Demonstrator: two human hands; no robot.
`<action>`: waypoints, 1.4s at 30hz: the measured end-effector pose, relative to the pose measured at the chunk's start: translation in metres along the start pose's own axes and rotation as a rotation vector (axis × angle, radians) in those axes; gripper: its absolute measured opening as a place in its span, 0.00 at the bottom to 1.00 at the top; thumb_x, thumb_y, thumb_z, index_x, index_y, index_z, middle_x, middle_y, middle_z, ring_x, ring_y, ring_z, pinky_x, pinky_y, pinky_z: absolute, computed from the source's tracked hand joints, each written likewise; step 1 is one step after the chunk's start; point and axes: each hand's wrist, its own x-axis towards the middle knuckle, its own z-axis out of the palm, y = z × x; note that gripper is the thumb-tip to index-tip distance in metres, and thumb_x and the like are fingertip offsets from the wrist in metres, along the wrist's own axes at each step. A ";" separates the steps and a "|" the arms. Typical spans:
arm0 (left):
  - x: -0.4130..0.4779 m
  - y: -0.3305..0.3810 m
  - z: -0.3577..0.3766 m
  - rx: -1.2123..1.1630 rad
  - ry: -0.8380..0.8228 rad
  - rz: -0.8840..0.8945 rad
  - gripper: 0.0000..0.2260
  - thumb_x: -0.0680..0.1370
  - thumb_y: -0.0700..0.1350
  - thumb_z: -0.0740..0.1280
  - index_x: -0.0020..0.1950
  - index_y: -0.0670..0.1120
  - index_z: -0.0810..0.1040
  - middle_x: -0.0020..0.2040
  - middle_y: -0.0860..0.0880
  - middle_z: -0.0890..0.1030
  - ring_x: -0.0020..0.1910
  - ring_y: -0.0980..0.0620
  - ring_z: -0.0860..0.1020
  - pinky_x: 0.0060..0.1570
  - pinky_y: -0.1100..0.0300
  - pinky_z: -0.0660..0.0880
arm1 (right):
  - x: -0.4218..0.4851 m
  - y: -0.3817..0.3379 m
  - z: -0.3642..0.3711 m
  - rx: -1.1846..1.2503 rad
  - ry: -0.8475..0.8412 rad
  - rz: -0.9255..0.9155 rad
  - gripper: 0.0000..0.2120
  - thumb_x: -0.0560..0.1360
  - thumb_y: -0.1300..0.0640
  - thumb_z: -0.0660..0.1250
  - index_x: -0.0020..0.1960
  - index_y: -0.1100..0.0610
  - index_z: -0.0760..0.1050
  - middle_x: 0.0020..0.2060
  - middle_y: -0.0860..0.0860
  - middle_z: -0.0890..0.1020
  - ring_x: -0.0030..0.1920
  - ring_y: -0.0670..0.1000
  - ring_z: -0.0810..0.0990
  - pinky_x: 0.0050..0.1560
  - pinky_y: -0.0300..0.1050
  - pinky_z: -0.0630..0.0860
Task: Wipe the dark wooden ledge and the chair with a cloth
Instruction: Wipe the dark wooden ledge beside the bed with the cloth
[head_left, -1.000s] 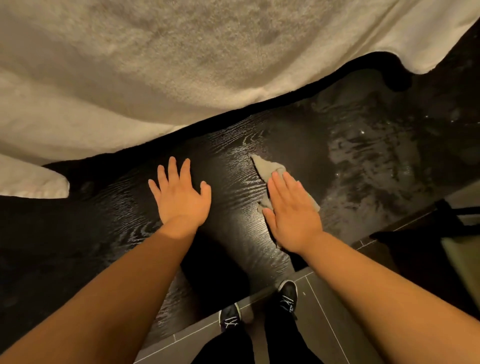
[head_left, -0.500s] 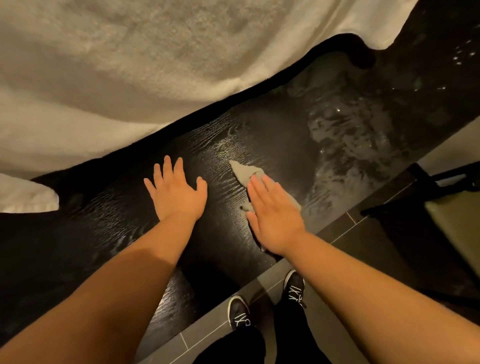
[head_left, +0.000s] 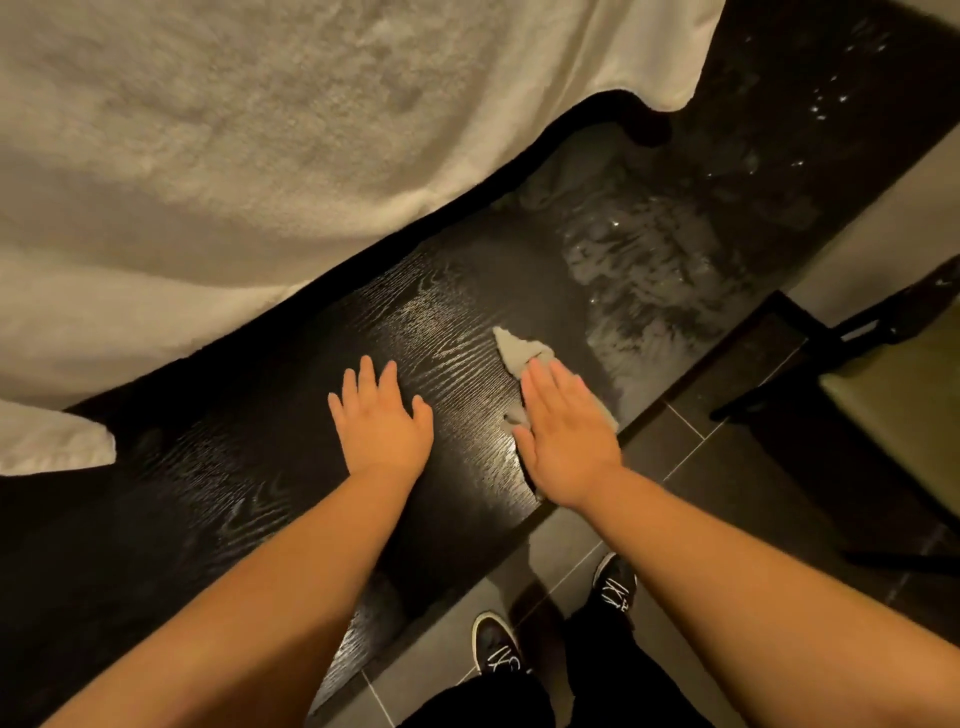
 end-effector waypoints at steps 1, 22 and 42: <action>-0.010 0.012 0.003 0.006 -0.014 0.029 0.30 0.82 0.55 0.62 0.82 0.48 0.65 0.84 0.42 0.59 0.83 0.40 0.55 0.81 0.37 0.51 | -0.011 -0.008 0.005 -0.011 -0.021 -0.050 0.34 0.83 0.43 0.53 0.83 0.62 0.56 0.82 0.58 0.57 0.83 0.60 0.51 0.81 0.60 0.52; -0.021 0.053 0.023 0.079 -0.016 -0.041 0.32 0.81 0.61 0.57 0.85 0.52 0.58 0.86 0.45 0.52 0.84 0.40 0.49 0.81 0.36 0.47 | 0.008 0.085 -0.006 -0.058 -0.038 -0.256 0.33 0.83 0.42 0.52 0.82 0.60 0.61 0.81 0.56 0.62 0.82 0.58 0.58 0.79 0.60 0.61; 0.011 0.175 0.044 0.006 -0.061 -0.001 0.31 0.83 0.61 0.56 0.85 0.54 0.57 0.86 0.47 0.50 0.85 0.40 0.46 0.81 0.36 0.43 | 0.065 0.206 -0.036 -0.049 -0.033 -0.034 0.34 0.83 0.43 0.49 0.82 0.63 0.54 0.81 0.58 0.59 0.81 0.61 0.55 0.80 0.60 0.57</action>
